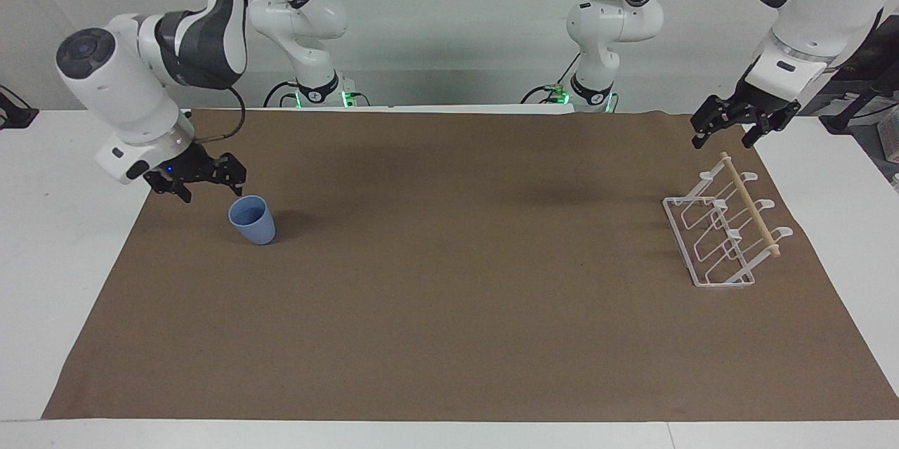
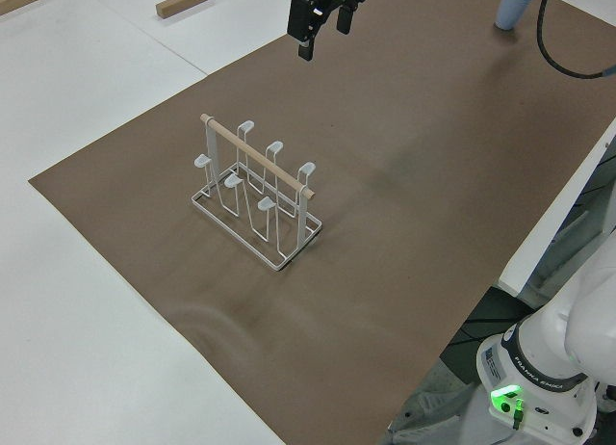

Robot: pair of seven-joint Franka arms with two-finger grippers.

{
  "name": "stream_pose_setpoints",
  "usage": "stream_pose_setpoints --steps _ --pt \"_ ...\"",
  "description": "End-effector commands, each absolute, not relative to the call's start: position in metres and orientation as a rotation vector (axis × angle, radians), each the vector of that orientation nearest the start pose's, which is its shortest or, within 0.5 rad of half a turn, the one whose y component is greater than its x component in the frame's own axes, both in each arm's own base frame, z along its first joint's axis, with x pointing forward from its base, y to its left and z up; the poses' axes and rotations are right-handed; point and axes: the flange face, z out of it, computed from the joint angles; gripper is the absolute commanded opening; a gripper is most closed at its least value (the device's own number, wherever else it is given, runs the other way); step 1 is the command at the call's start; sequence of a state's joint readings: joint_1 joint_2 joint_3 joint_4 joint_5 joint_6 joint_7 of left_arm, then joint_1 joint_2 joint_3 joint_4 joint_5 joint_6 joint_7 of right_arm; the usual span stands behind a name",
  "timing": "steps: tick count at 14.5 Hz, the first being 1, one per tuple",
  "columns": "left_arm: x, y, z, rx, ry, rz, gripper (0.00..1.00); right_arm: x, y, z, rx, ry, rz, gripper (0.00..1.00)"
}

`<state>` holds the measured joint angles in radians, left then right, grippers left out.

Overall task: Hang cup on cup holder
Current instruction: 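Reach the right gripper down to the blue cup rim and grasp it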

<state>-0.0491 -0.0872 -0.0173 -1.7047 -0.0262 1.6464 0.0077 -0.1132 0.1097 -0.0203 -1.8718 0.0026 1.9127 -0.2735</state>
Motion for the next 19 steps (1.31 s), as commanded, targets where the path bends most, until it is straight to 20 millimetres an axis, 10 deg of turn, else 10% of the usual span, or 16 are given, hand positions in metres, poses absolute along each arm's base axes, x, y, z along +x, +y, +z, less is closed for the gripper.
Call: stream_pose_setpoints --steps 1,12,19 --pt "0.525 -0.042 0.622 -3.173 0.11 -0.027 1.0 0.574 -0.08 0.421 -3.098 -0.247 0.086 0.98" --pt "0.525 -0.042 0.622 -3.173 0.11 -0.027 1.0 0.546 -0.087 0.356 -3.066 -0.332 0.186 0.84" --pt "0.525 -0.042 0.622 -3.173 0.11 -0.03 1.0 0.547 -0.085 0.352 -3.059 -0.411 0.172 0.04"
